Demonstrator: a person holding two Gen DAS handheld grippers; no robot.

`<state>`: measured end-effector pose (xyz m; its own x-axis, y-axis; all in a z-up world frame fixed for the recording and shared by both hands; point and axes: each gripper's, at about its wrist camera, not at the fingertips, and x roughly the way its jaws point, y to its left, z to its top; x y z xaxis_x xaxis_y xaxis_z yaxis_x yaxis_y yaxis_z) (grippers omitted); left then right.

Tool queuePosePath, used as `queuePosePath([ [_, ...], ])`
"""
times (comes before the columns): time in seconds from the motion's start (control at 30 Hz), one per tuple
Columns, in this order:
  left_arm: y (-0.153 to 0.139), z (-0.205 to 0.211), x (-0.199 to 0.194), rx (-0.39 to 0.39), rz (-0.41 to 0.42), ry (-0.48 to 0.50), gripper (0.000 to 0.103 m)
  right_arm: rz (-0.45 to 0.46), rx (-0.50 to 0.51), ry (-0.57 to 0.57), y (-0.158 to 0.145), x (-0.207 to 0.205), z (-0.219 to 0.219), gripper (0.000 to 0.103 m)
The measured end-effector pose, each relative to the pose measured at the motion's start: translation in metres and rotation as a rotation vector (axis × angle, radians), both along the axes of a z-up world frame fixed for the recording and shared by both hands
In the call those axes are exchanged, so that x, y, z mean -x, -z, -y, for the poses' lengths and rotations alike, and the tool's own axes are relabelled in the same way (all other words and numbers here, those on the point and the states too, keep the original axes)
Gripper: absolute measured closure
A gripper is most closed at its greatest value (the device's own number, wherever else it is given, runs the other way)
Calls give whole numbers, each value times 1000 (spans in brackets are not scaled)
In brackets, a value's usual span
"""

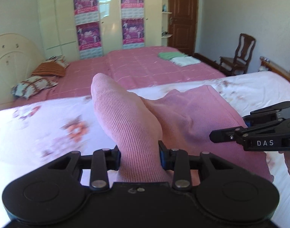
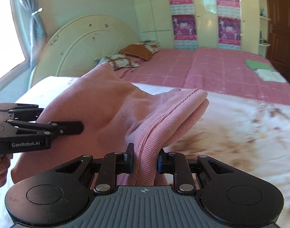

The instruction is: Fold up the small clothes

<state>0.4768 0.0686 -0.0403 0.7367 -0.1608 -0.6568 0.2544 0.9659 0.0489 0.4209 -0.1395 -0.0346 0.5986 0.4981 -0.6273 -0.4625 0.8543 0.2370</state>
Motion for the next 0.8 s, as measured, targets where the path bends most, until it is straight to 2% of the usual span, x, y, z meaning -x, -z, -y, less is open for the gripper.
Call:
queuePosePath([
  [0.13,17,-56,11,-6,-61,-50,69,-61,-37,-55,25,5,-67,81],
  [0.23,44,-89,11,44,-162,-71,65,-149,-61,-57,54,0,-94,81],
  [0.3,60,-112,15,112,-164,-98,49,-195,-51,-14,75,-1,-96,81],
  [0.33,64,-120,18,137,-153,-122,34,-222,-90,8,84,-3,-88,81],
  [0.37,67,-126,19,156,-147,-145,26,-243,-140,28,89,-5,-81,81],
  [0.47,72,-146,29,277,-152,-173,25,-257,-180,36,91,-8,-73,76],
  [0.5,71,-155,34,306,-151,-184,25,-250,-167,33,89,-7,-73,70],
  [0.53,68,-162,42,325,-141,-189,25,-245,-144,41,84,-7,-72,59],
  [0.57,64,-168,51,336,-125,-189,25,-231,-115,63,77,-4,-69,55],
  [0.67,54,-186,78,372,-85,-202,29,-183,-114,89,51,23,-46,54],
  [0.73,56,-190,93,414,-94,-207,29,-184,-149,63,39,47,-33,54],
  [0.8,63,-185,101,418,-114,-197,29,-207,-171,30,38,68,-29,55],
])
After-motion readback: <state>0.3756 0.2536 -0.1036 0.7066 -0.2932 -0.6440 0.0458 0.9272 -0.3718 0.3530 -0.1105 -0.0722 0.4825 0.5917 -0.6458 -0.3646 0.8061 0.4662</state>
